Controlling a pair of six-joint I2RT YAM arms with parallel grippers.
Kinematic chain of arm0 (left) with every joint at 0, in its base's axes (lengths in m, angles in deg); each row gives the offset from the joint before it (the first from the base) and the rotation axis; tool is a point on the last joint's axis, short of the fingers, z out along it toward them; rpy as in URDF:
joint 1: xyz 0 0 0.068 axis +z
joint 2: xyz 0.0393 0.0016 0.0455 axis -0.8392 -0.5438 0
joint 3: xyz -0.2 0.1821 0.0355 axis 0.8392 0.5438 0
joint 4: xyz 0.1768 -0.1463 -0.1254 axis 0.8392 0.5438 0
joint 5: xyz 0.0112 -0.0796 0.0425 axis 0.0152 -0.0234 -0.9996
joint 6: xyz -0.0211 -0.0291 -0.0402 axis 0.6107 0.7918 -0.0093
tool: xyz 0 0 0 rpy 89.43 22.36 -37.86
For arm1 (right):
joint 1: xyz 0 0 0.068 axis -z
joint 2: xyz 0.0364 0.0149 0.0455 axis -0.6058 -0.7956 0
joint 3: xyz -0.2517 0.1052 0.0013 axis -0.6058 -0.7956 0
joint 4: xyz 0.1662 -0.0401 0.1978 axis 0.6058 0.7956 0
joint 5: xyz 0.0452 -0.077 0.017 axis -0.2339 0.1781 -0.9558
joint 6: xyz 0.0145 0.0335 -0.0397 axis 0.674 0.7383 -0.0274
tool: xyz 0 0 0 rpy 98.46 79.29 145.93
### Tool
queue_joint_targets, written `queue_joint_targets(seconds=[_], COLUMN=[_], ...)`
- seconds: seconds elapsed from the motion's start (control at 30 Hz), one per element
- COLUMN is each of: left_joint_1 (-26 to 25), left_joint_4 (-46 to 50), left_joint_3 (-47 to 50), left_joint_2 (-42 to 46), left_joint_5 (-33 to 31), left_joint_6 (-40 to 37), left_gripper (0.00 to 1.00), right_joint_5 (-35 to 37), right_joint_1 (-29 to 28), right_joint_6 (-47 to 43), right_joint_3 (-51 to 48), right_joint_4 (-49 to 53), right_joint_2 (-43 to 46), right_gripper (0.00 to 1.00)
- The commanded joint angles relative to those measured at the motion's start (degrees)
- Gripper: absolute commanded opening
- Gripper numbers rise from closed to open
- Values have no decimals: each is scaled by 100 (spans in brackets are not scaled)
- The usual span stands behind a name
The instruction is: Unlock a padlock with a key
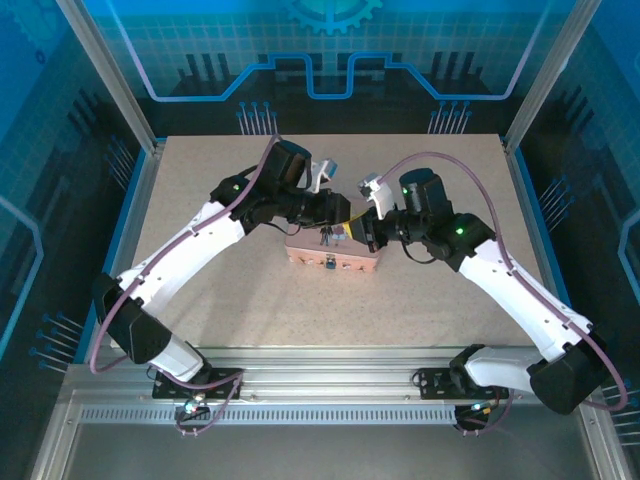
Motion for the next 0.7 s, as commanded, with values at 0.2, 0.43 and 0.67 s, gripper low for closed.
queue_joint_targets(seconds=[0.2, 0.43, 0.67], left_joint_1=[150, 155, 160], left_joint_4=[-1239, -2112, -3054], left_joint_3=[954, 1823, 2405], left_joint_2=[1043, 1469, 1615], left_joint_5=[-31, 345, 493], left_joint_6=[108, 210, 299], left_gripper=[45, 43, 40], right_joint_5=[-862, -1470, -1871], right_joint_1=[658, 961, 997], right_joint_6=[803, 1543, 2158], right_joint_3=[-353, -544, -686], right_joint_4=[-666, -1437, -2043], right_joint_2=[372, 552, 632], right_gripper=[0, 0, 0])
